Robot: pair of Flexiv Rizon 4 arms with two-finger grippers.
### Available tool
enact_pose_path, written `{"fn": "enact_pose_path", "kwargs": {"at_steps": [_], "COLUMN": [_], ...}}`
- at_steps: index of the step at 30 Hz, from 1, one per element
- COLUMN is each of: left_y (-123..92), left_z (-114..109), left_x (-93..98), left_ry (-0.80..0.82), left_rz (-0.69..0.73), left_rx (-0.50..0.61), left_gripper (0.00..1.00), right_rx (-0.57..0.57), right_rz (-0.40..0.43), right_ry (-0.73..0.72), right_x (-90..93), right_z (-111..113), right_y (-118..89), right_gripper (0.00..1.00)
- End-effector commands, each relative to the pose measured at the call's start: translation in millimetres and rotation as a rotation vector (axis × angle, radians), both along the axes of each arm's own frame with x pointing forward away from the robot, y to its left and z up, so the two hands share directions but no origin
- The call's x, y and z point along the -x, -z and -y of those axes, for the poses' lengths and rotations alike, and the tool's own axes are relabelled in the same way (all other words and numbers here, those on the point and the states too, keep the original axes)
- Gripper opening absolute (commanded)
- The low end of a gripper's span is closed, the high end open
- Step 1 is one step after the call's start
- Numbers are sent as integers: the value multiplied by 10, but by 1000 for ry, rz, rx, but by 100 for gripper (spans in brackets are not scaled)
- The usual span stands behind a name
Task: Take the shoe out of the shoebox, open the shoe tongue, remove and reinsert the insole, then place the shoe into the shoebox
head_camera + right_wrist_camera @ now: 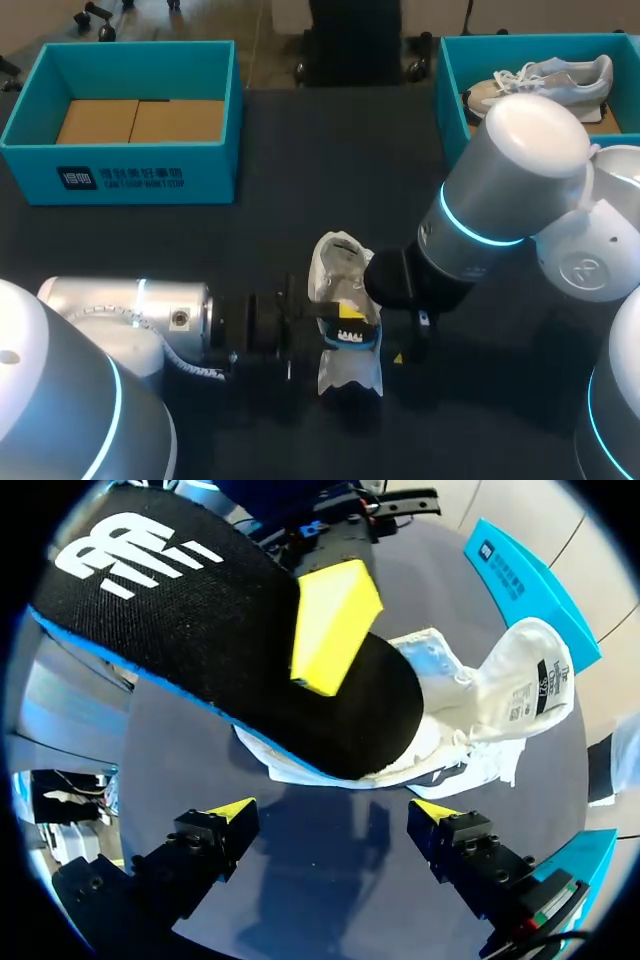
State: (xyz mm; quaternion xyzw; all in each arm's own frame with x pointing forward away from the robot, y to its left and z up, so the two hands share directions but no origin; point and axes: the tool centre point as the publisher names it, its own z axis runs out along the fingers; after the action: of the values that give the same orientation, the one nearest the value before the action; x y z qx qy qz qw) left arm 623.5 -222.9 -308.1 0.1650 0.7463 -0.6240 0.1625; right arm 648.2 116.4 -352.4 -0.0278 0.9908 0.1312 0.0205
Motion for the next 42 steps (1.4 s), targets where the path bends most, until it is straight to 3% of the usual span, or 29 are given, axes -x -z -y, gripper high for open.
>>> {"fn": "enact_pose_path", "kwargs": {"at_steps": [1,2,3,20,37,42], "left_y": [-5,-3,4,182,372,368], "left_z": [35,34,33,42,49,20], "left_x": [60,63,63,-73,-363,-339], "left_ry": [-13,-18,-23,-59,-106,-100], "left_rz": [11,17,27,101,132,114], "left_rx": [-16,-20,-24,-67,-137,-127], "left_gripper": [11,1,0,0,0,0], "right_rx": [0,0,0,0,0,0], "right_rz": [-1,-1,-1,-1,-1,-1], "right_ry": [1,1,1,1,1,1], "right_x": [-3,-3,-3,-3,-3,-3], "right_z": [-8,-8,-8,-8,-8,-8], "right_y": [19,19,19,19,19,19], "right_gripper": [100,100,100,100,100,100]}}
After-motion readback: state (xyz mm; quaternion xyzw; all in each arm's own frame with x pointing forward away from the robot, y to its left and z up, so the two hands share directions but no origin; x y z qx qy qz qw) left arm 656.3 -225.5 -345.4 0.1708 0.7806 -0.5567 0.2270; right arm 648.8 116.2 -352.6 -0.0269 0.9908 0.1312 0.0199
